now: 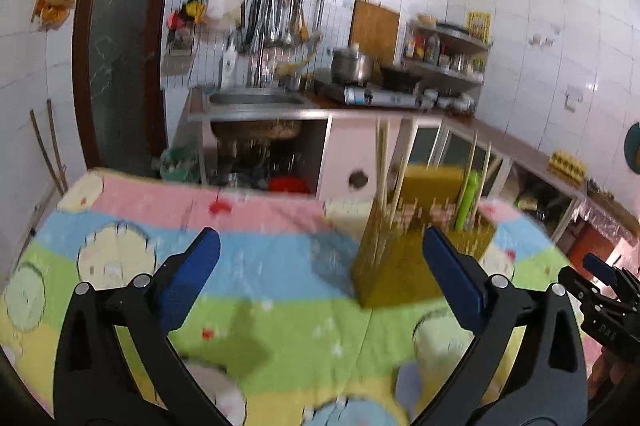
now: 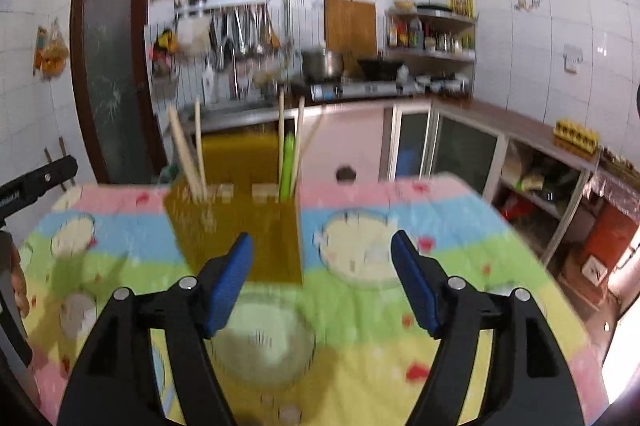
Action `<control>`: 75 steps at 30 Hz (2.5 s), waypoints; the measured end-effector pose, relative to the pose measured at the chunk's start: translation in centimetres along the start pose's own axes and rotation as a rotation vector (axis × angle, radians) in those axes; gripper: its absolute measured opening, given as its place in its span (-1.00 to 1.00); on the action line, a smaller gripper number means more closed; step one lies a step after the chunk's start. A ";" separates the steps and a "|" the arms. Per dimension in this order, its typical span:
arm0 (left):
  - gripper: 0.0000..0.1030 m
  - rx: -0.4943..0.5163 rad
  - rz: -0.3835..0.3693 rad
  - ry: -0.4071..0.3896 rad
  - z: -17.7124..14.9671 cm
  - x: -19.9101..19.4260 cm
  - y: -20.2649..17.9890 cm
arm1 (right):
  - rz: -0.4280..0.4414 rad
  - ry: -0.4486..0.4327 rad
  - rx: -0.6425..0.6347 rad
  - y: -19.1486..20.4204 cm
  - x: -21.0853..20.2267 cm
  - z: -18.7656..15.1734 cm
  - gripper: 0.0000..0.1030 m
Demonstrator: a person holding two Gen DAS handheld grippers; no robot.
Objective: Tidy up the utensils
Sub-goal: 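Move both open tools toward the blue spoon and dark green spoon, then close the left tool on the blue spoon while the right tool grasps the green spoon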
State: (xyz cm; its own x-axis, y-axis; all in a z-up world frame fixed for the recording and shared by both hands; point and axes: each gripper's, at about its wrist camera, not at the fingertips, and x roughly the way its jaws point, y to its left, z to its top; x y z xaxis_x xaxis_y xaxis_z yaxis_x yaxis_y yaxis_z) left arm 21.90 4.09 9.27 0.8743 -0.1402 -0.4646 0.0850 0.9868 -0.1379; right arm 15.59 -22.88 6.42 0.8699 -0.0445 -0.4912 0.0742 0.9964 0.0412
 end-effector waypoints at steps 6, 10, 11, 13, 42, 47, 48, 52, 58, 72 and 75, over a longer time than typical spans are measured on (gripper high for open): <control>0.90 0.028 0.032 0.135 -5.4 1.5 0.4 | -0.012 0.125 0.003 -0.2 0.5 -6.0 0.39; 0.90 0.057 0.025 0.199 -8.4 1.8 0.0 | -0.008 0.173 0.014 -0.1 0.3 -8.7 0.39; 0.90 0.068 0.025 0.206 -8.8 1.8 -0.2 | -0.002 0.183 0.014 0.0 0.2 -9.2 0.39; 0.90 0.087 0.024 0.219 -9.5 1.7 -0.4 | 0.011 0.201 0.010 0.6 0.2 -9.6 0.39; 0.90 0.071 0.032 0.363 -12.2 3.3 -1.9 | 0.122 0.379 -0.104 5.2 3.7 -10.7 -0.31; 0.90 0.068 0.016 0.387 -12.1 4.7 -3.4 | 0.032 0.367 -0.040 2.6 4.7 -9.2 -0.31; 0.90 0.067 0.007 0.398 -12.2 5.2 -3.9 | 0.020 0.367 -0.027 2.1 4.9 -9.0 -0.31; 0.90 0.085 -0.019 0.434 -12.7 6.5 -5.9 | -0.012 0.361 0.010 0.7 5.6 -8.7 -0.31; 0.85 0.143 -0.028 0.431 -12.7 7.7 -8.5 | -0.040 0.356 0.028 -0.4 6.1 -9.0 -0.31; -0.42 0.121 -0.071 0.509 -12.0 9.8 -9.7 | -0.054 0.401 0.049 -0.8 7.8 -8.1 -0.31; -0.42 0.116 -0.079 0.510 -11.9 9.8 -9.6 | -0.035 0.403 0.064 -1.0 7.7 -7.7 -0.31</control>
State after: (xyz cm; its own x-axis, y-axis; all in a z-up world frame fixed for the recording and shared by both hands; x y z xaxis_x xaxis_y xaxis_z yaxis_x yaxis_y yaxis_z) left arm 24.01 -7.69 -4.35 0.5224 -0.2076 -0.8270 0.2190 0.9700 -0.1052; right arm 18.49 -23.68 -4.13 0.6064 -0.0334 -0.7945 0.1412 0.9878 0.0663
